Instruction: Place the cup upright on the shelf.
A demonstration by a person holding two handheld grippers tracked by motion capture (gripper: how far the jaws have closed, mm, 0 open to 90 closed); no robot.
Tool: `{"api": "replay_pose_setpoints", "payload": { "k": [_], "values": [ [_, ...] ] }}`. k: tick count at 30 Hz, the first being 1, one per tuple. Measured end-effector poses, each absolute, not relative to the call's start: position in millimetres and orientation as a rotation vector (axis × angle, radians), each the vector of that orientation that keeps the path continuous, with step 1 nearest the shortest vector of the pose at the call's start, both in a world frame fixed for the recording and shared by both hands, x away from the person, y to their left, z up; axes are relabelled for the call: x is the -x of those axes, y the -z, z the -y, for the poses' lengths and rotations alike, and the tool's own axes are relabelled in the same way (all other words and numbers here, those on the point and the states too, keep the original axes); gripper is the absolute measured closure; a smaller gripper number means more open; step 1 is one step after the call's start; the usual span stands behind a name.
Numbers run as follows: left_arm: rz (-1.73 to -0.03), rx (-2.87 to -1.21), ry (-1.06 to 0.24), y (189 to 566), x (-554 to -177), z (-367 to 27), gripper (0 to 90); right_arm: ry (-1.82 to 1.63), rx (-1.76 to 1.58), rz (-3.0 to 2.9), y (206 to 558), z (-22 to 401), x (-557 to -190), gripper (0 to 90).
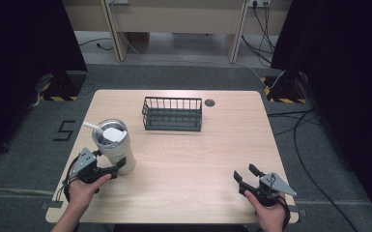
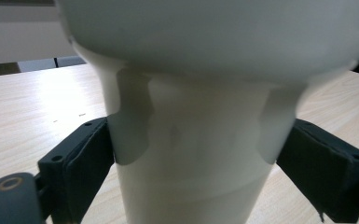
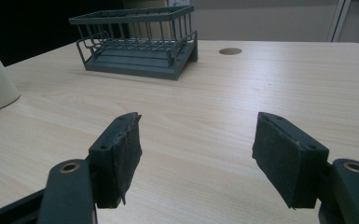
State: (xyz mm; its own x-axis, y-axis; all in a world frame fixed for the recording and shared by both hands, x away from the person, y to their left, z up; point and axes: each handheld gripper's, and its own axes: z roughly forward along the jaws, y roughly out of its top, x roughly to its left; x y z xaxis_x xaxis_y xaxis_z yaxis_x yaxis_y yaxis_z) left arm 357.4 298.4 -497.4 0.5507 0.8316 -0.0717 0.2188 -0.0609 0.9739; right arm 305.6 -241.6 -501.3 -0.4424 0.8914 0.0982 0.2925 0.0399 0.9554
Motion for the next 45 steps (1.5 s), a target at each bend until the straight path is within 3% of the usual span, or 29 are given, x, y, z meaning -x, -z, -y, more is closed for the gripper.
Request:
{"api": "replay_pose_setpoints", "payload": {
  "k": [6, 28, 45],
  "values": [
    [-0.905, -1.591, -0.641, 497, -367, -293, 7.1, -1.414, -1.193, -1.787, 502, 241, -306, 32.5],
    [-0.884, -1.604, -0.649, 494, -369, -293, 10.3, -1.413, -1.206, -1.794, 504, 240, -307, 32.6],
    [-0.821, -1.595, -0.677, 462, -386, -280, 10.4, -1.418, -1.213, -1.778, 503, 243, -307, 32.8]
  ]
}}
